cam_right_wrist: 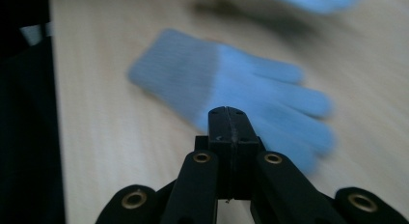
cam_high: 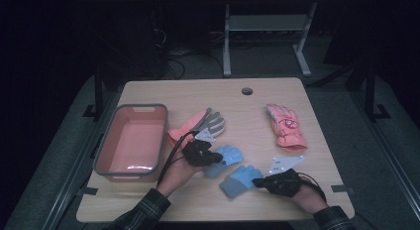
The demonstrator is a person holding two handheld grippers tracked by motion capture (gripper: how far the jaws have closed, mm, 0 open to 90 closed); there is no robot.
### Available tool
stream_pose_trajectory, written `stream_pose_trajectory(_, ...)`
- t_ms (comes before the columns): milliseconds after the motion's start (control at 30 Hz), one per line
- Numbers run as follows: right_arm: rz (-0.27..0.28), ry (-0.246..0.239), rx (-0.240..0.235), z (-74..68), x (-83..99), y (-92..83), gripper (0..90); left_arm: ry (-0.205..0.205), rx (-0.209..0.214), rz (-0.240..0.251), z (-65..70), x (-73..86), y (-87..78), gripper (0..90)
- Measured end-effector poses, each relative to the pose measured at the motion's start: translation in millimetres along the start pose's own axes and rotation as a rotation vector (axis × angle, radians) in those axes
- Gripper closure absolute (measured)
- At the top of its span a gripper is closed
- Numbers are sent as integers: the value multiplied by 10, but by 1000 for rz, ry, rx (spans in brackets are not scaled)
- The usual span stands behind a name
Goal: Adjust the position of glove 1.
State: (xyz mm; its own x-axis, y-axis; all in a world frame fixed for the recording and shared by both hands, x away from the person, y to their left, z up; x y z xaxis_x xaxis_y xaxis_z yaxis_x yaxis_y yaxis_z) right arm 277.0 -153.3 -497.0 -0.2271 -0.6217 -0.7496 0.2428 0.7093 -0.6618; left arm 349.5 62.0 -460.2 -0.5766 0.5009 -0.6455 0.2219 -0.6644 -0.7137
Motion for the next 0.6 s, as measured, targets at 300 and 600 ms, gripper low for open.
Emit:
stream_pose_trajectory(300, -27, -36, -27, -76, -155, 290, 898, 11, 23, 1, 78, -27, -23, 868)
stream_pose_trajectory(600, -15, -57, -14, -91, -322, 484, 898, -12, 28, -2, 106, -29, -43, 868)
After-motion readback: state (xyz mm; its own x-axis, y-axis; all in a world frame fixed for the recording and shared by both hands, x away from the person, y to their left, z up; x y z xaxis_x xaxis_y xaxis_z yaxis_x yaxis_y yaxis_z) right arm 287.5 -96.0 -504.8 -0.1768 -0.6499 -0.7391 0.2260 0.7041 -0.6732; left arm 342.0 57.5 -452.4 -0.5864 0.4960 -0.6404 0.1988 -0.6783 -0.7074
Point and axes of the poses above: each handheld gripper's, and its own axes: y roughly forward along the jaws, x roughly out of its underside, z roughly to its right, the point moved 5 cm from there along y, roughly forward along the jaws, and after that the axes turned 10 degrees about -y, right-handed, at the moved point
